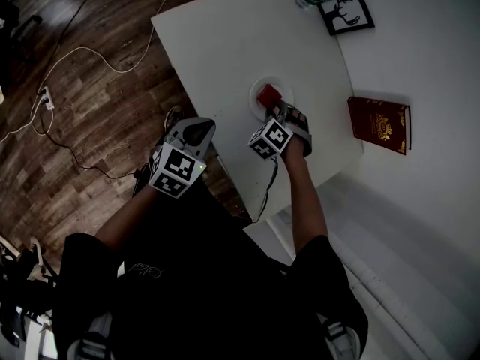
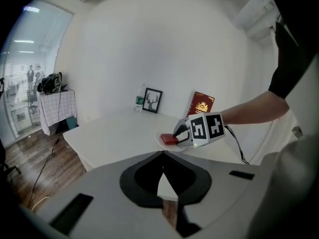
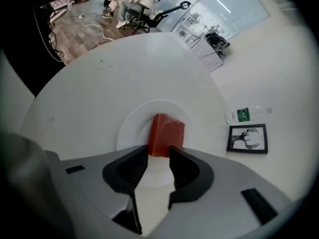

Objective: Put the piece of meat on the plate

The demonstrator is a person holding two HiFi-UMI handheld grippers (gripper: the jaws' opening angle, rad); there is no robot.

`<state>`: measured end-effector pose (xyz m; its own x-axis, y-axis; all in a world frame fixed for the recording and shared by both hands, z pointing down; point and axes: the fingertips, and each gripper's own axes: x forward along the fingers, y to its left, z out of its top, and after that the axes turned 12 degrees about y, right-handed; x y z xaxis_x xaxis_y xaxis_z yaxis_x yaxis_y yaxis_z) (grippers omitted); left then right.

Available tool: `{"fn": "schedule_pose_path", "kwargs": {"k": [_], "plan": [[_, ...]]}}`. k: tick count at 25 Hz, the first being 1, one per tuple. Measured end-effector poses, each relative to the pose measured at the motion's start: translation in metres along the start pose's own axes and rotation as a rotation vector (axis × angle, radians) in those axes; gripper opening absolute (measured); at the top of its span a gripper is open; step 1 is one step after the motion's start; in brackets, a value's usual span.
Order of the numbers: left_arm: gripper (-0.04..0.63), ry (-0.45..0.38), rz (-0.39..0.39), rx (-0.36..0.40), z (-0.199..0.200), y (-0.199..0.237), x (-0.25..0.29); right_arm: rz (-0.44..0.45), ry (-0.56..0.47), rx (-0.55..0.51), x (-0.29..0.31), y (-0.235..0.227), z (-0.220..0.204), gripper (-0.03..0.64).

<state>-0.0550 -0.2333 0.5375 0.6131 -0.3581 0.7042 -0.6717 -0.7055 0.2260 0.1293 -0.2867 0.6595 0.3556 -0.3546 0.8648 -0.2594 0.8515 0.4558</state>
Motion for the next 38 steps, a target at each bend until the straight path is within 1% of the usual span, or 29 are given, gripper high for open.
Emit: {"fn": "schedule_pose_path", "kwargs": {"k": [4, 6, 10, 14, 15, 18, 20, 22, 24, 26, 28, 30, 32, 34, 35, 36, 38], "plan": [[0.003, 0.007, -0.001, -0.007, -0.003, 0.004, 0.000, 0.023, -0.016, 0.034, -0.001, -0.004, 0.003, 0.151], [0.003, 0.012, -0.005, -0.006, -0.004, 0.004, 0.000, 0.052, -0.035, 0.079, -0.002, -0.003, 0.004, 0.154], [0.003, 0.013, -0.022, 0.016, 0.000, -0.001, 0.001, 0.088, -0.078, 0.156, -0.010, -0.006, 0.002, 0.215], [0.003, 0.003, -0.045, 0.040, 0.007, -0.013, -0.001, 0.083, -0.145, 0.257, -0.035, -0.012, 0.000, 0.215], [0.003, 0.001, -0.058, 0.040, 0.008, -0.020, -0.001, 0.082, -0.162, 0.289, -0.044, -0.011, -0.004, 0.203], [0.003, 0.000, -0.099, 0.051, 0.010, -0.047, -0.002, 0.091, -0.250, 0.428, -0.078, -0.010, -0.020, 0.050], [0.003, -0.005, -0.115, 0.079, 0.013, -0.063, -0.003, 0.102, -0.335, 0.553, -0.104, -0.012, -0.030, 0.031], [0.003, -0.010, -0.126, 0.108, 0.016, -0.078, -0.005, 0.079, -0.420, 0.682, -0.131, -0.016, -0.042, 0.021], [0.003, -0.019, -0.134, 0.131, 0.018, -0.096, -0.008, 0.023, -0.494, 0.810, -0.159, -0.018, -0.058, 0.021], [0.003, -0.032, -0.140, 0.141, 0.021, -0.118, -0.010, -0.028, -0.556, 0.908, -0.187, -0.016, -0.078, 0.021], [0.003, -0.048, -0.148, 0.153, 0.025, -0.140, -0.010, -0.069, -0.606, 0.964, -0.211, -0.012, -0.095, 0.021], [0.003, -0.077, -0.156, 0.192, 0.031, -0.157, -0.007, -0.106, -0.641, 1.004, -0.225, -0.006, -0.109, 0.021], [0.003, -0.108, -0.158, 0.224, 0.027, -0.180, -0.004, -0.137, -0.653, 1.017, -0.229, 0.014, -0.127, 0.021], [0.003, -0.131, -0.154, 0.218, 0.014, -0.210, -0.006, -0.157, -0.648, 1.020, -0.234, 0.043, -0.152, 0.021], [0.003, -0.142, -0.150, 0.208, 0.009, -0.223, -0.008, -0.160, -0.657, 1.038, -0.239, 0.054, -0.163, 0.021], [0.003, -0.152, -0.145, 0.196, 0.008, -0.232, -0.010, -0.161, -0.680, 1.071, -0.244, 0.060, -0.172, 0.021], [0.003, -0.177, -0.136, 0.158, 0.012, -0.247, -0.014, -0.168, -0.747, 1.170, -0.257, 0.063, -0.192, 0.021]]}}
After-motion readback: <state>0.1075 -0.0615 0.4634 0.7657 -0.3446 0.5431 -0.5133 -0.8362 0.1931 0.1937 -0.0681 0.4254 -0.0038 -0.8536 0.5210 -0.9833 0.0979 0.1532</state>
